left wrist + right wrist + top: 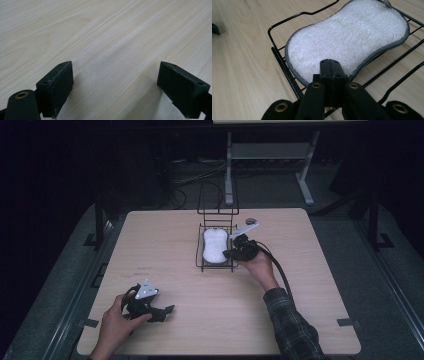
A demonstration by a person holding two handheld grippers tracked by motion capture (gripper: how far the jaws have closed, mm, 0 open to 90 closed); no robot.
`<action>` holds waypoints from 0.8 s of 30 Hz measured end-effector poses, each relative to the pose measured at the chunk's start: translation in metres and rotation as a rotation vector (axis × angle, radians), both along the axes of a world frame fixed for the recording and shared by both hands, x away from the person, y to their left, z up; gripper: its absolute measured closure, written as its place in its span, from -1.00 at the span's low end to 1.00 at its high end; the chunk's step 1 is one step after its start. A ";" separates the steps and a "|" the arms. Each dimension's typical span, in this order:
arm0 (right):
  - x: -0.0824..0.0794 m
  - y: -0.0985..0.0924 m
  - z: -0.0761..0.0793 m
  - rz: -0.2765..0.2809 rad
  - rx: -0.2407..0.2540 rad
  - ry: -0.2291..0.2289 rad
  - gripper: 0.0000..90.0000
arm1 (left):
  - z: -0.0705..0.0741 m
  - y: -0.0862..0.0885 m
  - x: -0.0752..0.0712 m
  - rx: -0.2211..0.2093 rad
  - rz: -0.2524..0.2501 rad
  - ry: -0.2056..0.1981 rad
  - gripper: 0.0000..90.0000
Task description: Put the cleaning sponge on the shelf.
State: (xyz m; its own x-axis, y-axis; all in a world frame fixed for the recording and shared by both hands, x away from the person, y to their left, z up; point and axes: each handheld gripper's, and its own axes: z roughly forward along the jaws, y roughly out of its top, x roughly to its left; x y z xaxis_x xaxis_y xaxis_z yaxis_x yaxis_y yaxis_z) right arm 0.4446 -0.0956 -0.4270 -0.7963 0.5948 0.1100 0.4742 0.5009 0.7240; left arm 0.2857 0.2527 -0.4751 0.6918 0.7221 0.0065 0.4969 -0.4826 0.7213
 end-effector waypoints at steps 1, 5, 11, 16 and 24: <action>0.000 -0.002 0.002 -0.007 0.007 -0.004 0.99 | 0.000 0.000 0.000 0.000 0.000 0.000 -0.72; -0.002 -0.008 0.008 -0.016 0.029 -0.008 0.98 | 0.000 0.000 0.000 0.000 0.000 0.000 -0.72; -0.008 -0.018 0.017 -0.032 0.046 -0.018 0.85 | 0.000 0.000 0.000 0.000 0.000 0.000 -0.72; -0.011 -0.023 0.019 -0.038 0.060 -0.015 0.56 | 0.000 0.000 0.000 -0.002 0.000 0.000 -0.72; -0.022 -0.041 0.027 -0.087 0.067 -0.010 -0.01 | 0.000 0.000 0.000 -0.002 0.000 0.000 -0.72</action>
State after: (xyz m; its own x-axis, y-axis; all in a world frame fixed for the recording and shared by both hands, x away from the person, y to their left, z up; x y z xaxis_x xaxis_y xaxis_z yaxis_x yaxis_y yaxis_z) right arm 0.4225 -0.1366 -0.3998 -0.7432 0.6534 0.1442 0.5066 0.4087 0.7592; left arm 0.2857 0.2526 -0.4751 0.6916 0.7223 0.0046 0.4974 -0.4808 0.7221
